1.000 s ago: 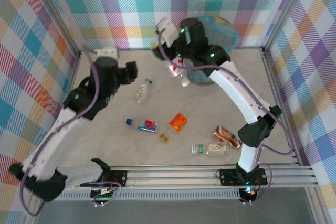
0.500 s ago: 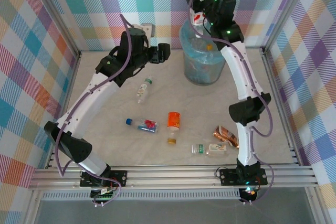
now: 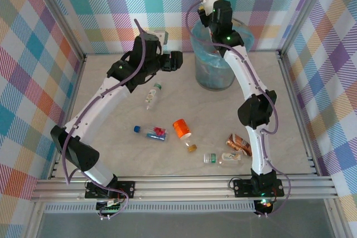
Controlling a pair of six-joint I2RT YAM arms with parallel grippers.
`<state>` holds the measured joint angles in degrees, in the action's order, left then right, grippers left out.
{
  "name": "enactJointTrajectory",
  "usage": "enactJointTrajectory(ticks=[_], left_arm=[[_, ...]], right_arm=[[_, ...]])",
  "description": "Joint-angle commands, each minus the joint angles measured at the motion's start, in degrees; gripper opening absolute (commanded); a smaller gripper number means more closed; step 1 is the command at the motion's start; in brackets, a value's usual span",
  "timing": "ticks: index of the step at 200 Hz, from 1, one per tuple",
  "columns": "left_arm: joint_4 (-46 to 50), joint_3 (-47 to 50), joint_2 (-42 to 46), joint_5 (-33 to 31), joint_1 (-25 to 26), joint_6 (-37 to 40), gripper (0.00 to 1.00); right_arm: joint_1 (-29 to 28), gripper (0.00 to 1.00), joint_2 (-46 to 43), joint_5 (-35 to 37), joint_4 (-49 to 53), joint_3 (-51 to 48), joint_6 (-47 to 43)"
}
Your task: Put the plastic bottles in the bin
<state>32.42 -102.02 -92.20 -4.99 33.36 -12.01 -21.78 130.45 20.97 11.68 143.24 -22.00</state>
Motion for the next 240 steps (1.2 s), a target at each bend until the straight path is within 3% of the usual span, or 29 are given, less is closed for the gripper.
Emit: enactJointTrajectory(ticks=[1, 47, 119, 150, 190, 240], left_arm=[[-1.6, 0.8, 0.2, 0.8, 0.4, -0.8, 0.81], [-1.7, 2.0, 0.4, 0.4, 0.4, -0.8, 0.81], [-1.6, 2.6, 0.0, -0.1, 0.4, -0.6, 0.82], [-1.7, 2.4, -0.2, -0.1, 0.4, -0.5, 0.82], [-1.7, 1.1, -0.7, -0.1, 0.4, -0.5, 0.82], [-2.0, 0.8, -0.5, 0.2, 0.4, -1.3, 0.82]], right_arm=[[0.0, 0.58, -1.6, 1.7, -0.8, -1.3, -0.9], [1.8, 0.57, -1.9, -2.0, -0.8, -4.6, 5.5], [4.7, 0.59, -4.1, -6.6, -15.0, -21.3, 13.1], [5.1, 0.65, -5.6, -6.4, -19.1, -26.6, 14.7], [5.0, 0.8, -9.2, -8.4, -19.7, -26.1, 15.8], [4.8, 0.84, -11.4, -10.7, -14.9, -19.2, 18.1]])
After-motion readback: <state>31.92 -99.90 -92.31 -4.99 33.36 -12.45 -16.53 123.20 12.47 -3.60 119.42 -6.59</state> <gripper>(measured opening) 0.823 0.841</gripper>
